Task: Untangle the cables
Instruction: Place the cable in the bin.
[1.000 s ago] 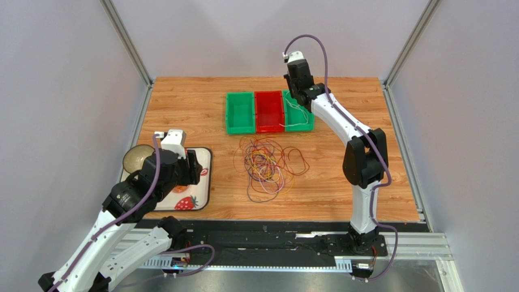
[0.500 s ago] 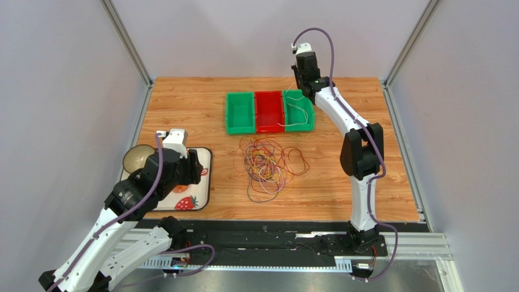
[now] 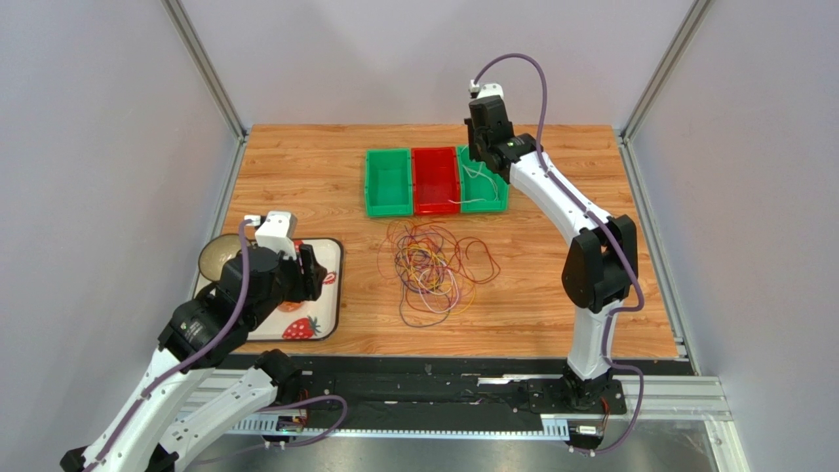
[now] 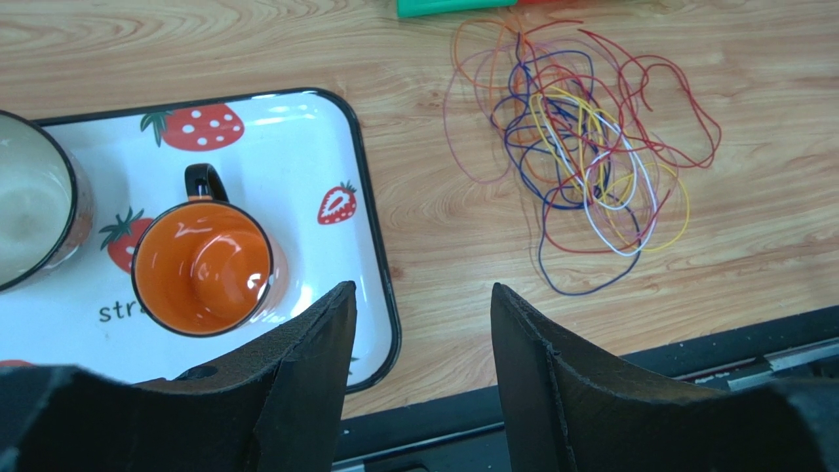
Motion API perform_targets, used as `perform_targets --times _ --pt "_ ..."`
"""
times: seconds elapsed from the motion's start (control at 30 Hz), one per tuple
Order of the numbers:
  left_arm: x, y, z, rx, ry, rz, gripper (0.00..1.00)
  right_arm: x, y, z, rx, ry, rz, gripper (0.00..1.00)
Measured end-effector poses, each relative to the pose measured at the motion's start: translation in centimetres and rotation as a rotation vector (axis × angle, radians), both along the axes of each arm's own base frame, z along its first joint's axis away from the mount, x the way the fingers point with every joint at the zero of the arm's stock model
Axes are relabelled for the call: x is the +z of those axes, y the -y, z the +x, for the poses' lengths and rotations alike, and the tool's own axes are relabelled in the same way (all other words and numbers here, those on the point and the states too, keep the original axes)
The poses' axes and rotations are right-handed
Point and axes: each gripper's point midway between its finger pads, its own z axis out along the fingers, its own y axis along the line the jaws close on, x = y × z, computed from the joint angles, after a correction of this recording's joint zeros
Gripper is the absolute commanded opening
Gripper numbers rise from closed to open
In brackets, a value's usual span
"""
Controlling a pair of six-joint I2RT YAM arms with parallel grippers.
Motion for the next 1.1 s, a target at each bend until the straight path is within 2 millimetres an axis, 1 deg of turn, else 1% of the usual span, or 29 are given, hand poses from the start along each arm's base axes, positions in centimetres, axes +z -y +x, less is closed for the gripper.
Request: perform_targets --times 0.07,0.2,0.3,0.43,0.53,0.67,0.8,0.97,1.1 --pt "0.3 0.0 -0.1 -0.006 0.012 -0.013 0.61 -1.1 0.0 -0.7 -0.018 -0.047 0.028 0.00" --pt "0.5 0.0 -0.3 -0.009 0.021 -0.022 0.61 -2.6 0.2 -1.7 -0.060 -0.119 0.091 0.00" --pt "0.8 -0.1 -0.4 -0.010 0.033 -0.031 0.61 -3.7 -0.2 -2.2 -0.073 -0.165 0.161 0.00" --pt "0.9 -0.2 -0.5 -0.010 0.041 -0.038 0.61 -5.3 -0.9 -2.4 -0.083 -0.229 0.244 0.00" --pt "0.9 -0.2 -0.5 -0.010 0.042 -0.038 0.61 -6.5 -0.9 -2.4 -0.101 -0.268 0.290 0.00" --pt "0.8 -0.2 -0.6 -0.010 0.039 -0.036 0.61 -7.8 -0.3 -2.8 -0.139 -0.326 0.363 0.00" --pt "0.8 -0.2 -0.5 -0.010 0.038 -0.036 0.61 -8.1 0.8 -2.5 -0.176 -0.351 0.409 0.00" --pt "0.7 -0.2 -0.5 -0.010 0.037 -0.035 0.61 -8.4 2.5 -1.8 -0.211 -0.351 0.406 0.00" --pt "0.7 -0.2 -0.5 -0.009 0.037 -0.035 0.61 -9.4 3.6 -0.7 -0.220 -0.345 0.354 0.00"
